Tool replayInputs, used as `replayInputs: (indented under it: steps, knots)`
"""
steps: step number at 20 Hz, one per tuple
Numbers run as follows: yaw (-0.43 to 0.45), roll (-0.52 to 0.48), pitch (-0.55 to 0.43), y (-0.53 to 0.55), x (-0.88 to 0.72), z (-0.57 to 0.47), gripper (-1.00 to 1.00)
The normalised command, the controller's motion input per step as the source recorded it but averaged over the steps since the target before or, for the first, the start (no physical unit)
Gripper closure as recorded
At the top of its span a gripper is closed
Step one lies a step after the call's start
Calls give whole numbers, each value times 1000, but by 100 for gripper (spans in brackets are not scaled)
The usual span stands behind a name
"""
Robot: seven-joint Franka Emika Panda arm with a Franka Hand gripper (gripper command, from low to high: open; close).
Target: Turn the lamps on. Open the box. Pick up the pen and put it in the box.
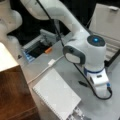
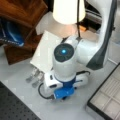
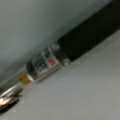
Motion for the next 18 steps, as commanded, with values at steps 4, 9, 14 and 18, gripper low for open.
replayInputs:
  steps: [4, 9, 14, 18]
  knots:
    - [56, -42, 90, 43, 112, -5, -100]
    - [-17, -32, 110, 59, 56, -37, -100]
    - [-62, -30, 100, 73, 5, -49, -100]
    - [-94, -43, 74, 81, -16, -59, -100]
